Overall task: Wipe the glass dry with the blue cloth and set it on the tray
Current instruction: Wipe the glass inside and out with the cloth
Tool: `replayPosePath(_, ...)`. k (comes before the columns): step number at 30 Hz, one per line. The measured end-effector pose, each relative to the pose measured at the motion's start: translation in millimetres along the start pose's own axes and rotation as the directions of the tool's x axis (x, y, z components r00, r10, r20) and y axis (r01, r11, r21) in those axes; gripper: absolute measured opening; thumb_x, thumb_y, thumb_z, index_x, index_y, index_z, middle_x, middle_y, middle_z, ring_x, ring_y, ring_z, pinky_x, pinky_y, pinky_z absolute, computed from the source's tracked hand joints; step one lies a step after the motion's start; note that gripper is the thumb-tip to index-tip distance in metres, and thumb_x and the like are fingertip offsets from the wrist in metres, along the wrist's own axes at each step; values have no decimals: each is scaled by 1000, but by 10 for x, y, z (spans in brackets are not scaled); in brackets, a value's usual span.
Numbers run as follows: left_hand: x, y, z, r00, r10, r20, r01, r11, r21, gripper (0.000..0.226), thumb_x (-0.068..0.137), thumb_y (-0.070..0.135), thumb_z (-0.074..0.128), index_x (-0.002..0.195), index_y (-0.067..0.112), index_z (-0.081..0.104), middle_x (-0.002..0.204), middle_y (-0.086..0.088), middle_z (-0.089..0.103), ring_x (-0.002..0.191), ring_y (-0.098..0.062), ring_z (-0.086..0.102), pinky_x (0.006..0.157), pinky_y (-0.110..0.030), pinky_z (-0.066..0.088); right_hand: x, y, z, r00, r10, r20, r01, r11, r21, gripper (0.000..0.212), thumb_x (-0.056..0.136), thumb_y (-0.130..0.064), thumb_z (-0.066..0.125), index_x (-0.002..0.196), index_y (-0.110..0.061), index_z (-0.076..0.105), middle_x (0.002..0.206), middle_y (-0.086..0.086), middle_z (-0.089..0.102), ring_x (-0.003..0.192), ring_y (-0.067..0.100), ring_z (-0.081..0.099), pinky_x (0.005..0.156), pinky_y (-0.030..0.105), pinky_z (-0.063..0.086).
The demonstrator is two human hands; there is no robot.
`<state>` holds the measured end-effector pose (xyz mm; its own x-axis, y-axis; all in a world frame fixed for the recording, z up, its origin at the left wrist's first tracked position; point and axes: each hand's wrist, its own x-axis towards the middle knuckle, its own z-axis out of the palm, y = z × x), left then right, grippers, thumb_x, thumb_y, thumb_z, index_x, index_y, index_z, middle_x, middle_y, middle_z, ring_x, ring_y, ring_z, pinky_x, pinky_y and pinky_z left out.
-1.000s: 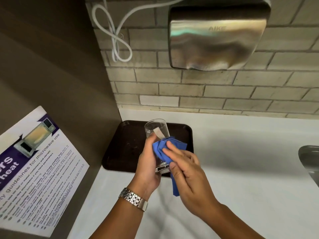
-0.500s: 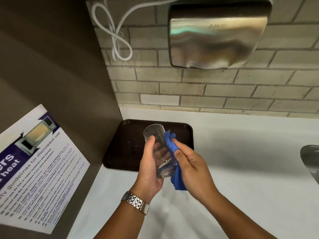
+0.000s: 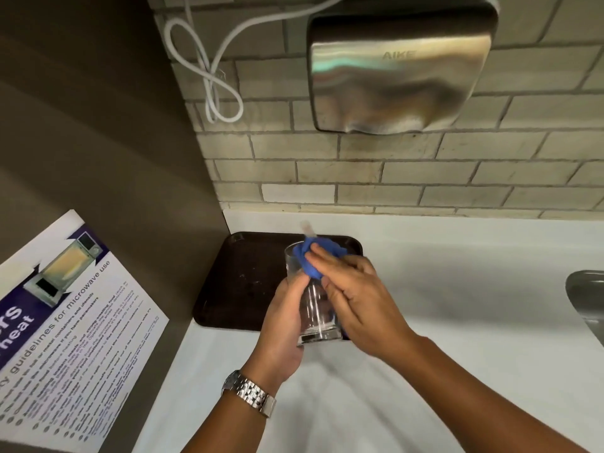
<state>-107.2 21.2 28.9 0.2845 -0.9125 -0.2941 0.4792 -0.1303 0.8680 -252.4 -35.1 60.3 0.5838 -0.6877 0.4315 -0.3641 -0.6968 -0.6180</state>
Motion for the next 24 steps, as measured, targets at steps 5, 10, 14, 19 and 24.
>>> replayPosePath(5, -12, -104, 13, 991, 112, -79, -101, 986, 134, 57, 83, 58, 84, 132, 30, 75, 121, -5, 87, 112, -25, 84, 93, -44, 67, 90, 85, -119, 985, -144, 99, 163, 959, -231, 50, 105, -12, 57, 154, -24, 60, 164, -8, 53, 133, 29, 58, 114, 26, 46)
replayPosePath(10, -7, -107, 13, 971, 213, -104, -183, 952, 245, 49, 85, 48, 85, 130, 33, 72, 105, 9, 88, 95, -8, 84, 73, -19, 63, 127, 126, -212, 969, -202, 142, 241, 903, -356, 51, 96, -9, 57, 144, -21, 70, 156, -3, 63, 123, 37, 69, 104, 39, 61)
replayPosePath(14, 36, -165, -3, 965, 242, -98, -204, 933, 297, 44, 90, 28, 87, 130, 33, 68, 104, 6, 88, 91, -13, 85, 71, -22, 64, 73, 87, -148, 910, -305, 280, 400, 823, -404, 52, 94, -3, 60, 141, -21, 72, 157, -3, 62, 129, 36, 67, 113, 37, 54)
replayPosePath(19, 59, -148, -17, 953, 274, -129, -229, 930, 287, 55, 78, 53, 89, 127, 39, 69, 106, 8, 87, 95, -11, 86, 72, -22, 65, 130, 75, -157, 956, -242, 163, 291, 847, -446, 54, 92, -1, 57, 140, -19, 73, 155, 1, 64, 119, 36, 71, 106, 34, 57)
replayPosePath(24, 64, -105, -15, 948, 285, -140, -231, 922, 311, 53, 81, 52, 90, 128, 42, 67, 106, 15, 87, 96, -10, 85, 73, -22, 65, 132, 91, -174, 951, -245, 190, 303, 860, -411, 61, 91, 2, 69, 147, -21, 67, 162, 0, 57, 119, 35, 69, 108, 34, 56)
